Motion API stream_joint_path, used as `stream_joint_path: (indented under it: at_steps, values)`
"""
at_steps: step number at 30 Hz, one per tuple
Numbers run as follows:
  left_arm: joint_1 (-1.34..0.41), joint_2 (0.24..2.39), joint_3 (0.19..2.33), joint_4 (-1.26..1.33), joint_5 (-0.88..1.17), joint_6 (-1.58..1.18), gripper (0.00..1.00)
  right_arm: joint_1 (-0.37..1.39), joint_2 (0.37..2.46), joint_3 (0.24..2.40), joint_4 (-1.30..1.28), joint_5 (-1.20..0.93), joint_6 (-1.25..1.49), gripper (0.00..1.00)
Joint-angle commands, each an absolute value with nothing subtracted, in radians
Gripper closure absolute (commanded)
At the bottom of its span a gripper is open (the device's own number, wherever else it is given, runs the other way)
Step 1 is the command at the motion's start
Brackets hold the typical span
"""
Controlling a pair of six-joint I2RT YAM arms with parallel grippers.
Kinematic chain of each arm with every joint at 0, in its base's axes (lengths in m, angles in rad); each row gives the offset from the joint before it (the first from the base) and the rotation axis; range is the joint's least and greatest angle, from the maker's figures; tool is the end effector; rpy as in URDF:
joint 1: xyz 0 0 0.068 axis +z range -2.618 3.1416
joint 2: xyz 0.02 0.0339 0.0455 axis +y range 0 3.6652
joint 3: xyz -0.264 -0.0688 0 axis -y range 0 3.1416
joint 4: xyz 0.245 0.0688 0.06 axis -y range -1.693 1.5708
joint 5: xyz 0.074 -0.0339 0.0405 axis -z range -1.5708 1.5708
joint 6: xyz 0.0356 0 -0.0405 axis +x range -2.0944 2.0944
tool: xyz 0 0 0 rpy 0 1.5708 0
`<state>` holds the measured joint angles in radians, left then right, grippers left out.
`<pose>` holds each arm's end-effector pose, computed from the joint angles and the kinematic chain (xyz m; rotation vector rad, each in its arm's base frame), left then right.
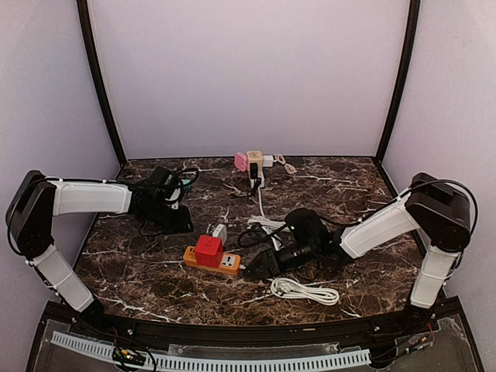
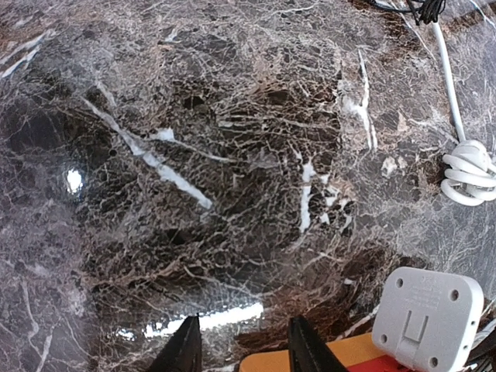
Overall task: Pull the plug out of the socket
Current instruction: Adjust the socket at the center of the board.
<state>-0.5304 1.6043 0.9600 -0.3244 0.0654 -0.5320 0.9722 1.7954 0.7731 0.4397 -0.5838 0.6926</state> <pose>0.2773 -0.1653 0.1879 0.0244 2.6128 -0.4846 0.1778 0.2955 0.1360 -0.7389 2.3865 1.4812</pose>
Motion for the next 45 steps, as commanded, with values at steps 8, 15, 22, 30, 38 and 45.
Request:
stream_joint_path:
  at_steps: [8,15,22,30,38,45]
  values:
    - [-0.525,1.689,0.99,-0.297,0.098,-0.472,0.62,0.984,1.842,0.743,0.506,-0.54,0.767,0.62]
    - [-0.525,1.689,0.951,-0.272,0.11,-0.484,0.63,0.995,1.885,0.785,0.448,-0.512,0.773,0.71]
    - [-0.527,1.67,0.925,-0.273,0.125,-0.473,0.65,0.996,1.896,0.837,0.255,-0.399,0.704,0.77]
    - [-0.553,1.633,0.873,-0.273,0.137,-0.48,0.68,0.95,1.931,0.883,0.177,-0.385,0.643,0.78]
    - [-0.591,1.598,0.807,-0.249,0.149,-0.509,0.7,0.881,1.968,0.943,0.158,-0.4,0.6,0.78]
    - [-0.696,1.561,0.764,-0.203,0.15,-0.56,0.71,0.824,1.991,1.013,0.135,-0.418,0.542,0.78]
